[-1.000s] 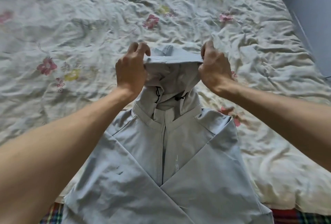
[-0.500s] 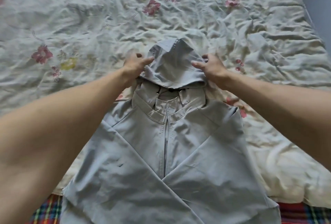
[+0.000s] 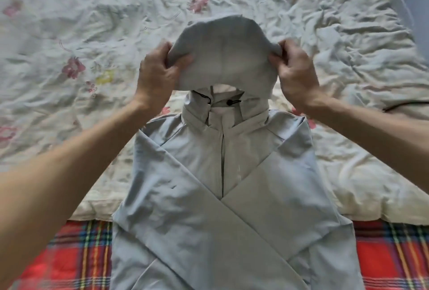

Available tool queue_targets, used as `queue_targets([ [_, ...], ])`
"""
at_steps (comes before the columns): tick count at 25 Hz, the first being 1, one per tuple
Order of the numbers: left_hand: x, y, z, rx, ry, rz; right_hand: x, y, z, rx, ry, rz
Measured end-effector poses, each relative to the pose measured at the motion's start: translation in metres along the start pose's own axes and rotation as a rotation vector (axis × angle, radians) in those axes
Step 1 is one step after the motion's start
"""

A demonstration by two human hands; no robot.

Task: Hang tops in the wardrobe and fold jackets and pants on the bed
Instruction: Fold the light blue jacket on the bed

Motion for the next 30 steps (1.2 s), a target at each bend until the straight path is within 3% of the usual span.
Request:
queue_targets([
  [3, 0.025, 0.051, -0.108, -0.413, 0.014, 0.240, 0.024, -0.045, -0.104, 0.326, -0.046, -0.139],
  [5, 0.008, 0.039, -0.194, -0.606, -0.158, 0.358, 0.013, -0.045, -0.190, 0.477, -0.253, -0.223],
  [7, -0.025, -0.012, -0.269, -0.606, -0.392, 0.560, -0.012, -0.012, -0.272, 0.491, -0.494, -0.359],
  [9, -0.039, -0.063, -0.316, -0.377, -0.493, 0.640, -0.022, 0.028, -0.320, 0.289, -0.579, -0.377],
  [10, -0.037, -0.076, -0.326, -0.199, -0.467, 0.573, -0.019, 0.050, -0.329, 0.100, -0.524, -0.299],
  [13, -0.019, -0.099, -0.330, 0.415, -0.217, 0.290, -0.008, 0.106, -0.334, -0.543, -0.140, 0.007],
  [15, -0.025, -0.100, -0.334, 0.697, -0.178, 0.284, -0.021, 0.116, -0.341, -0.776, -0.053, 0.000],
  [21, -0.042, -0.097, -0.351, 0.849, -0.212, 0.439, -0.030, 0.115, -0.352, -0.956, -0.058, -0.199],
  [23, -0.046, -0.101, -0.356, 0.889, -0.201, 0.272, -0.036, 0.115, -0.353, -0.934, -0.053, -0.042],
  [24, -0.047, -0.103, -0.356, 0.928, -0.141, 0.042, -0.039, 0.111, -0.352, -0.918, -0.030, 0.129],
  [27, -0.061, -0.080, -0.366, 1.106, 0.002, -1.089, -0.044, 0.082, -0.360, -1.003, 0.096, 0.953],
  [28, -0.063, -0.072, -0.372, 1.137, -0.034, -1.255, -0.047, 0.069, -0.369, -1.060, 0.087, 1.166],
  [30, -0.065, -0.077, -0.387, 1.192, -0.097, -1.202, -0.051, 0.057, -0.385, -1.125, 0.068, 1.298],
])
Point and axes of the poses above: each hand's wrist, its own z-axis towards the middle knuckle, its own x-axis out of the back of the hand, y = z × x, the point moved 10 cm from there along z, towards the middle knuckle, and after that the axes turned 6 degrees about z, right-handed, at the moved point
